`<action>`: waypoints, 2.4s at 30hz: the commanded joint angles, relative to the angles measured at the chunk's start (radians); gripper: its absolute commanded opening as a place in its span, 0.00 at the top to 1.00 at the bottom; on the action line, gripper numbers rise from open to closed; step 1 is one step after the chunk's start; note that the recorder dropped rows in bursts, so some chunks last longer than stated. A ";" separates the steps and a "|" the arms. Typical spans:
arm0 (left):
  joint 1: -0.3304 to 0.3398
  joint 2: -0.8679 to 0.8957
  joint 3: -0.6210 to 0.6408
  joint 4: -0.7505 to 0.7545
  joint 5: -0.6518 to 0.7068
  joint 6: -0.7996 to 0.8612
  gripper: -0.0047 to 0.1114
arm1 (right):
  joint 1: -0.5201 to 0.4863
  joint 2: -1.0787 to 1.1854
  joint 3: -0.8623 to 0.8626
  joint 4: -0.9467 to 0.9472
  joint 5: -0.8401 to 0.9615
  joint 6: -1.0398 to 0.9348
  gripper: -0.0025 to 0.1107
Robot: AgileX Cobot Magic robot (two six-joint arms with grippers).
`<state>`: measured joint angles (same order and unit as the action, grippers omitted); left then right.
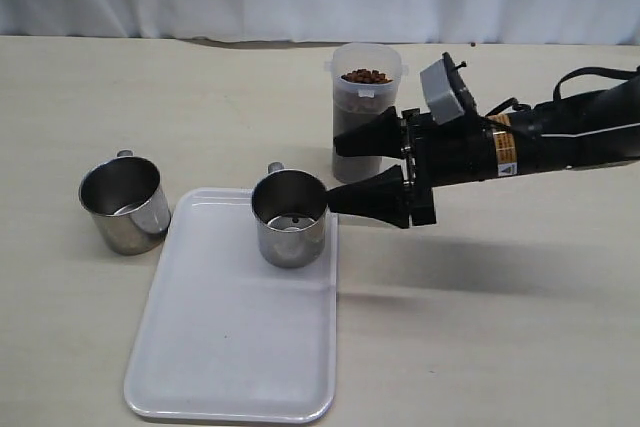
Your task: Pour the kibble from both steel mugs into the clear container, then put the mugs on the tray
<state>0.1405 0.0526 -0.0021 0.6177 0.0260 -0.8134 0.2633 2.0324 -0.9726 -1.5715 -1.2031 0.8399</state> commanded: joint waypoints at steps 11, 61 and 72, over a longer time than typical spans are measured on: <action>-0.004 -0.003 0.002 -0.002 -0.010 0.002 0.96 | -0.017 -0.021 0.001 -0.069 -0.018 0.310 0.57; -0.004 -0.003 0.002 0.002 -0.191 0.004 0.96 | -0.019 -1.535 0.973 1.560 0.610 -0.803 0.93; -0.004 0.556 0.002 0.237 -0.447 0.030 0.96 | -0.019 -1.673 0.973 1.557 0.707 -0.803 0.93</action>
<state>0.1405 0.4308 -0.0021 0.8017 -0.3711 -0.8063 0.2523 0.3646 -0.0049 -0.0167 -0.5014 0.0470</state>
